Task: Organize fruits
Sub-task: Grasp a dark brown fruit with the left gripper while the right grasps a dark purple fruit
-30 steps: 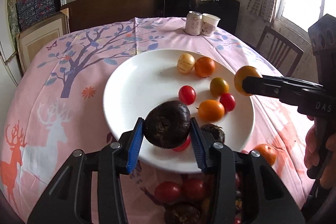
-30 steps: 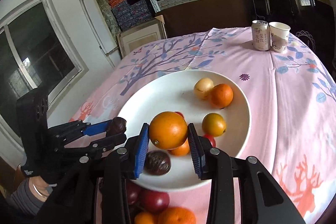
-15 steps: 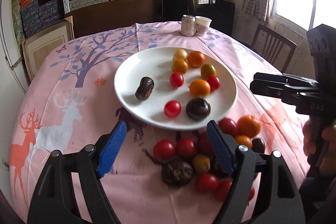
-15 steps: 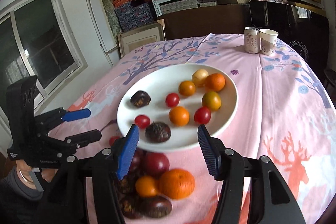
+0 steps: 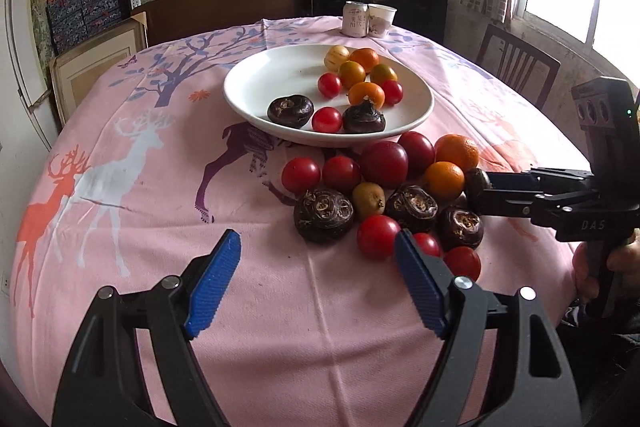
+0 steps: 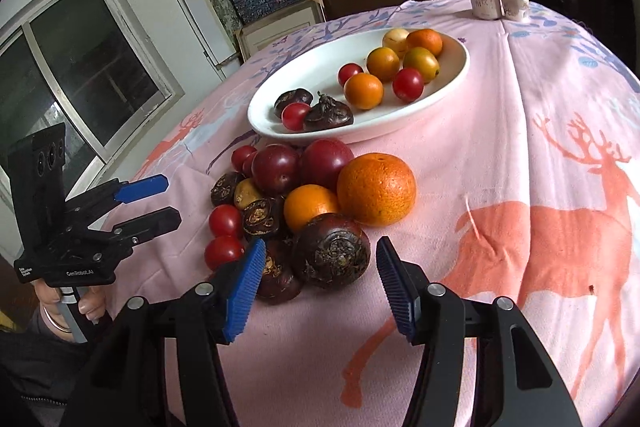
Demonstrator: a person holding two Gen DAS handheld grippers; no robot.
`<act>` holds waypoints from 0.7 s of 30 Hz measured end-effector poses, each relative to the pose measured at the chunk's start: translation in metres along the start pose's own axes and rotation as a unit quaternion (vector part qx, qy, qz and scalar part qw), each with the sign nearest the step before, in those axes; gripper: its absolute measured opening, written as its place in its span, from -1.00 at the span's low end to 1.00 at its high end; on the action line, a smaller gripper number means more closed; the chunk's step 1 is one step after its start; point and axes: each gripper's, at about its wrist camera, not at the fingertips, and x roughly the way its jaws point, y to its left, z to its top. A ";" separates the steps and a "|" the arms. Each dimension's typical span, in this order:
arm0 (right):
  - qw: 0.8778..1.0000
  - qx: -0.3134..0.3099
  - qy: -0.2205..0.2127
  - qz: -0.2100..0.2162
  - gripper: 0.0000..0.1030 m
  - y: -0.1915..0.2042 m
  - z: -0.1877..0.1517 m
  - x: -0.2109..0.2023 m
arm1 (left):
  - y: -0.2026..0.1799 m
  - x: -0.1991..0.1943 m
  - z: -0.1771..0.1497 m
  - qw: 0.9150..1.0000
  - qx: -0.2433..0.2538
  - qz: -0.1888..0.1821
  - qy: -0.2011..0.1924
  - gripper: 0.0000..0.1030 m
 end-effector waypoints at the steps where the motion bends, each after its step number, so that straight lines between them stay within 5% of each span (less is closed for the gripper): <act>1: 1.000 0.003 0.009 -0.005 -0.18 -0.001 0.000 0.004 | 0.000 0.001 0.000 1.000 -0.001 0.002 0.000 0.48; 8: 0.999 -0.043 -0.005 -0.025 -0.24 0.020 -0.001 -0.016 | 0.005 0.019 0.009 0.999 -0.012 0.030 0.006 0.48; 12: 0.999 -0.039 -0.013 -0.026 -0.24 0.017 0.001 -0.027 | 0.005 0.039 0.014 0.999 -0.008 0.028 0.031 0.09; 15: 0.999 -0.038 -0.016 -0.023 -0.24 0.016 0.001 -0.031 | -0.003 0.045 0.016 0.999 0.013 0.024 0.036 0.04; 18: 0.999 -0.034 -0.018 -0.014 -0.24 0.015 0.001 -0.032 | -0.016 0.048 0.018 0.998 0.043 0.015 0.041 -0.24; 21: 0.999 -0.032 -0.019 -0.011 -0.24 0.014 0.002 -0.032 | -0.017 0.049 0.021 0.997 0.056 0.015 0.043 -0.23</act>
